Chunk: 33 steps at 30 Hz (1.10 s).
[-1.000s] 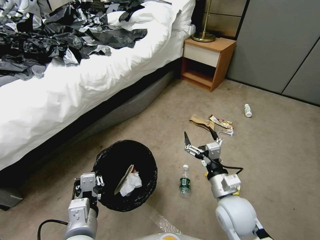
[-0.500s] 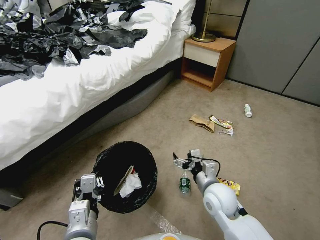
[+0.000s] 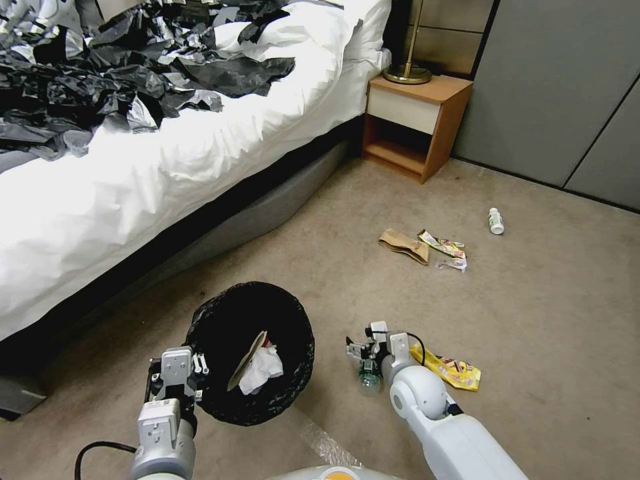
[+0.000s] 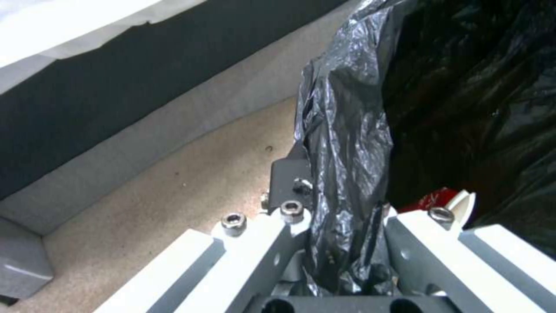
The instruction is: Pick up the trash bin, then pick up the garbage from the floor and place it into the trash bin.
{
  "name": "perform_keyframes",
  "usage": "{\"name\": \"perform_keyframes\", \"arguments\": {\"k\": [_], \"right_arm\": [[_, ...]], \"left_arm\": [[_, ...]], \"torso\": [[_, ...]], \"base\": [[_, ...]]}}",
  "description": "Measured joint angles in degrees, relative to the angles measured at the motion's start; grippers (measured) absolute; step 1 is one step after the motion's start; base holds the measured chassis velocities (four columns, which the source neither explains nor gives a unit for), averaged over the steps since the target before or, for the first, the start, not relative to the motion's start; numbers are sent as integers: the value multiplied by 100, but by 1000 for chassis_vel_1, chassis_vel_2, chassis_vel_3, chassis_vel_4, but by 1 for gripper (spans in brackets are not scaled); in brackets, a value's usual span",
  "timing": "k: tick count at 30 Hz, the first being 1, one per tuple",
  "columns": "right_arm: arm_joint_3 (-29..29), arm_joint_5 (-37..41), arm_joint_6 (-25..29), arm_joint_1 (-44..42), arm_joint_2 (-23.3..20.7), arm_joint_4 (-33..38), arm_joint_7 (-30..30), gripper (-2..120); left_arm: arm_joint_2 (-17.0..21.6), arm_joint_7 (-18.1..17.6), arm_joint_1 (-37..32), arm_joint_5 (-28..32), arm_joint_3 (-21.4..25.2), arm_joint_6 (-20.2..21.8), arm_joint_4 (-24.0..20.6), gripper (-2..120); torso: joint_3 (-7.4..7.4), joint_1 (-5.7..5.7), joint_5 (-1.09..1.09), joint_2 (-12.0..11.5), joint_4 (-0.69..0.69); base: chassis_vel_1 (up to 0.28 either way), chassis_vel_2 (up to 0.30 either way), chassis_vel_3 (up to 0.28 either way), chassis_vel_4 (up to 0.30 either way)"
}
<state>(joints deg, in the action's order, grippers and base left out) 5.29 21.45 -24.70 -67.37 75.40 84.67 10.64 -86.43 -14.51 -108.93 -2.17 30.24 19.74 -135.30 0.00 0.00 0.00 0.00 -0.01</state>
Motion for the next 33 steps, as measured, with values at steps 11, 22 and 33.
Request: {"name": "perform_keyframes", "arguments": {"k": [11, 22, 33], "right_arm": [[122, -257, 243, -241, 62, -265, -82, 100], [126, -410, 392, -364, 166, -402, -136, 100], [156, -433, 563, -365, 222, -534, -155, 69]], "left_arm": [[-2, 1, 17, 0, -9, 4, 26, 1], [9, 1, 11, 6, -17, -19, 27, 1], [16, -4, -37, 5, -14, -62, -21, 1]], "torso": [[0, 0, 0, 0, 1], [0, 0, 0, 0, 1], [0, 0, 0, 0, 1]], "base": [[0, 0, 0, 0], [0, 0, 0, 0], [0, 0, 0, 0]]}}
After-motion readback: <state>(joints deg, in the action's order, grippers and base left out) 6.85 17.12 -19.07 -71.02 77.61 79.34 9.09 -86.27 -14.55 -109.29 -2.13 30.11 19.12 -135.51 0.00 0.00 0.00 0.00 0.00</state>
